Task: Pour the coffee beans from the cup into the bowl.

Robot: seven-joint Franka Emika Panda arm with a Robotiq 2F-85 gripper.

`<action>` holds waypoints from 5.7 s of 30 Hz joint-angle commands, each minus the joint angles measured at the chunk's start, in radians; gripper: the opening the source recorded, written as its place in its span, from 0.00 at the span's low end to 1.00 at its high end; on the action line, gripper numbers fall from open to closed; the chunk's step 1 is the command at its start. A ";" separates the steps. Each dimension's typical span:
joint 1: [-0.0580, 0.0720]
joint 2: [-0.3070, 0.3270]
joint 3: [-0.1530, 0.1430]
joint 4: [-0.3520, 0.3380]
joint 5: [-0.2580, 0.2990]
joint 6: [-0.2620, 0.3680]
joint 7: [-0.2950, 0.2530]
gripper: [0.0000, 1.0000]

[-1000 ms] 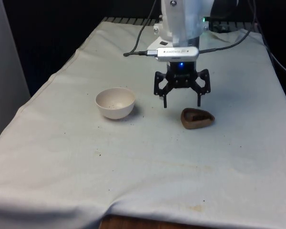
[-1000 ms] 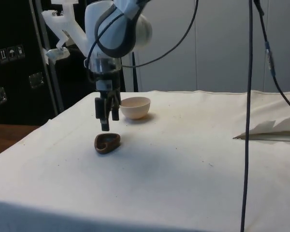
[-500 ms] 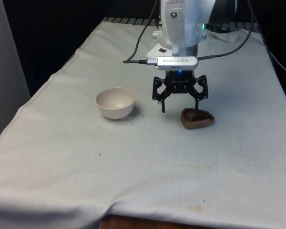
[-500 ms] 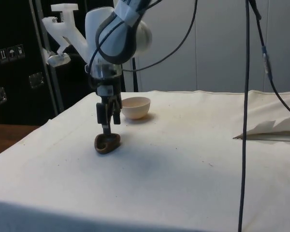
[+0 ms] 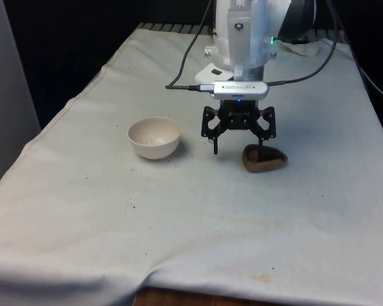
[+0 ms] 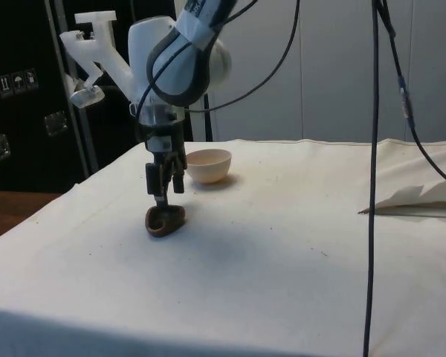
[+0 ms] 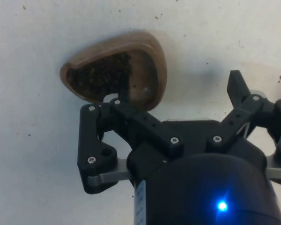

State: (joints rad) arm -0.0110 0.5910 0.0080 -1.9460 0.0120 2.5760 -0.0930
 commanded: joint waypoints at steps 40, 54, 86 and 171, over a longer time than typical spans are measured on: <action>0.033 0.016 -0.016 -0.001 -0.060 0.016 0.092 1.00; 0.032 0.016 -0.015 0.000 -0.060 0.015 0.091 0.77; 0.032 0.000 -0.008 0.003 -0.058 -0.002 0.091 0.01; 0.034 -0.308 -0.115 -0.019 -0.193 -0.250 0.053 0.01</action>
State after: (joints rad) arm 0.0230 0.2880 -0.1050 -1.9640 -0.1730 2.3330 -0.0410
